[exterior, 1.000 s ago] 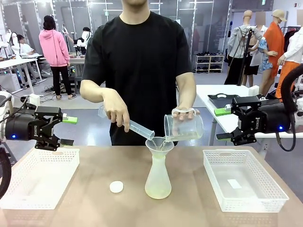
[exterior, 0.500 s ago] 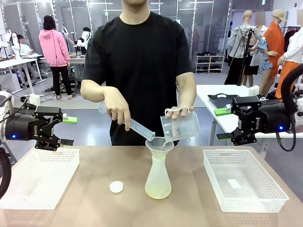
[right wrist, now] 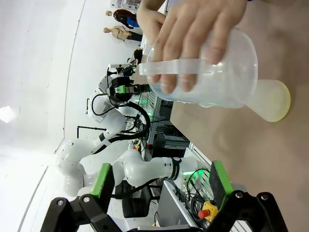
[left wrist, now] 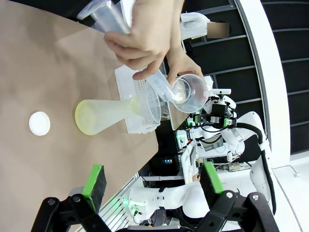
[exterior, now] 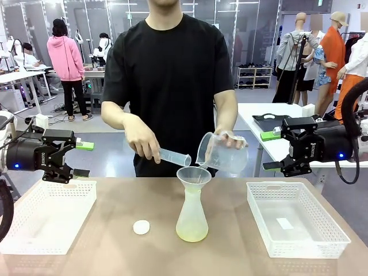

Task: Prepare the solutions needed for the experiment.
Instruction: Once the solution is in the Big flask , pick up the Plastic Funnel and place it back into the right Organizing basket.

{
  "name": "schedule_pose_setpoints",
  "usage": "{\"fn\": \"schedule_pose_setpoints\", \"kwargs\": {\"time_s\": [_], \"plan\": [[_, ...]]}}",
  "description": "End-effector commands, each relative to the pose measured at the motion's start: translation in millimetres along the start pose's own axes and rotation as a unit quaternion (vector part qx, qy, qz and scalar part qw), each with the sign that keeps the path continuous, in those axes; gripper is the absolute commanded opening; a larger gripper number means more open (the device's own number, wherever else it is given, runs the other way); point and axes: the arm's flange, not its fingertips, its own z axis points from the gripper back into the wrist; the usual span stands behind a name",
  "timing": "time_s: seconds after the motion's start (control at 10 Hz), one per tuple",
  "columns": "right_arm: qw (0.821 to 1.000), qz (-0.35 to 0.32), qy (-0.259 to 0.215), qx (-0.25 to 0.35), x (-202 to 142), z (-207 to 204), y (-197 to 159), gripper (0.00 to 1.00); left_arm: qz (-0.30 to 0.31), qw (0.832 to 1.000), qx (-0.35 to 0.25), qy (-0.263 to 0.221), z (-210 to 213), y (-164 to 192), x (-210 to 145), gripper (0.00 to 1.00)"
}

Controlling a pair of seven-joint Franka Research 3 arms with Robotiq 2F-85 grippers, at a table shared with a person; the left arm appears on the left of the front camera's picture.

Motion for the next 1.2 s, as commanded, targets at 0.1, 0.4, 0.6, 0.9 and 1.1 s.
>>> {"fn": "schedule_pose_setpoints", "kwargs": {"time_s": [0.1, 0.4, 0.6, 0.9, 1.1], "plan": [[1.0, 0.006, 0.001, 0.002, 0.2, -0.5, 0.2, 1.0, 0.007, 1.0, -0.013, -0.004, -1.8, -3.3, 0.1, 1.0], [1.0, 0.006, 0.001, 0.002, 0.2, -0.5, 0.2, 1.0, 0.007, 1.0, -0.013, -0.004, -1.8, -3.3, 0.1, 1.0], [1.0, 0.006, 0.001, 0.002, 0.2, -0.5, 0.2, 1.0, 0.007, 1.0, -0.013, -0.004, -1.8, -3.3, 0.1, 1.0], [1.0, 0.006, 0.001, 0.002, 0.2, -0.5, 0.2, 1.0, 0.007, 1.0, -0.013, -0.004, -1.8, -3.3, 0.1, 1.0], [1.0, 0.006, 0.003, 0.001, -0.1, -0.5, -0.3, 1.0, 0.007, 1.0, -0.013, -0.004, -1.8, -3.3, 0.1, 1.0]]}}
